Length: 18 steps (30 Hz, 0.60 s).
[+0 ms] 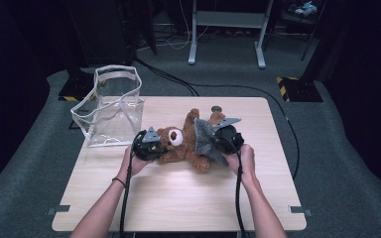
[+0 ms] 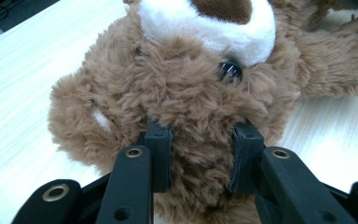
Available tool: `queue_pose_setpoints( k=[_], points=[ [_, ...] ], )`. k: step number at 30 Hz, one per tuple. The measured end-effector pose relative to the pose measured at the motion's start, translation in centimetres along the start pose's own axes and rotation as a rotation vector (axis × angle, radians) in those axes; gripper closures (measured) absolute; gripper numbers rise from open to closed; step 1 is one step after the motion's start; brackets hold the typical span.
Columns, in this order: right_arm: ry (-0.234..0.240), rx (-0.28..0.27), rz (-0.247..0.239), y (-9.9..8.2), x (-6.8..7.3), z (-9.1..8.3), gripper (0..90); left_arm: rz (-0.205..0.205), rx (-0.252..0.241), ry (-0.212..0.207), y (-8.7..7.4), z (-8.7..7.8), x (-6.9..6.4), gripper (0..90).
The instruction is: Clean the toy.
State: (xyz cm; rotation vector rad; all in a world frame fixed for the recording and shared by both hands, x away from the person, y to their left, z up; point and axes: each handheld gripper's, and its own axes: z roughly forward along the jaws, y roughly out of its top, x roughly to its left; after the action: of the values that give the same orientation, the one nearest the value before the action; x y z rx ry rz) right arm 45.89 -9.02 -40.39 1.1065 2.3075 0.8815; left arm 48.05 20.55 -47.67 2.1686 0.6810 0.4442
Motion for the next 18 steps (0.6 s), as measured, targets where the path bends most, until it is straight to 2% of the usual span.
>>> queue_pose_setpoints(
  k=[1, 3, 5, 6, 7, 11, 14, 18],
  points=[
    [0.013, 0.010, -0.007, -0.1, 0.5, 0.5, 80.4, -0.004, 0.002, -0.009, 0.0, 0.0, 0.0, 66.7],
    [0.009, 0.032, -0.010, -0.6, 1.2, 1.5, 80.4, -0.003, 0.002, -0.013, 0.0, 0.0, 0.1, 66.7],
    [0.008, 0.039, 0.010, -1.2, 1.2, 2.1, 80.5, 0.003, 0.004, -0.014, 0.0, 0.0, 0.1, 66.7],
    [0.004, 0.048, -0.009, -1.5, 0.9, 2.1, 80.5, 0.007, 0.003, -0.015, 0.0, 0.0, 0.1, 66.7],
    [-0.002, 0.048, 0.014, -1.8, 0.8, 2.1, 80.6, 0.000, -0.003, -0.017, -0.1, 0.0, 0.1, 66.7],
    [-0.022, 0.071, 0.045, -2.7, 0.1, 1.8, 80.6, 0.000, -0.001, -0.018, -0.1, 0.0, 0.2, 66.7],
    [-0.039, 0.080, 0.049, -3.6, -0.7, 1.6, 80.7, -0.006, -0.008, -0.020, -0.1, 0.1, 0.3, 66.7],
    [-0.066, 0.107, 0.085, -4.8, -1.6, 1.4, 80.6, 0.000, 0.000, -0.028, 0.0, 0.0, 0.4, 66.6]
  ],
)
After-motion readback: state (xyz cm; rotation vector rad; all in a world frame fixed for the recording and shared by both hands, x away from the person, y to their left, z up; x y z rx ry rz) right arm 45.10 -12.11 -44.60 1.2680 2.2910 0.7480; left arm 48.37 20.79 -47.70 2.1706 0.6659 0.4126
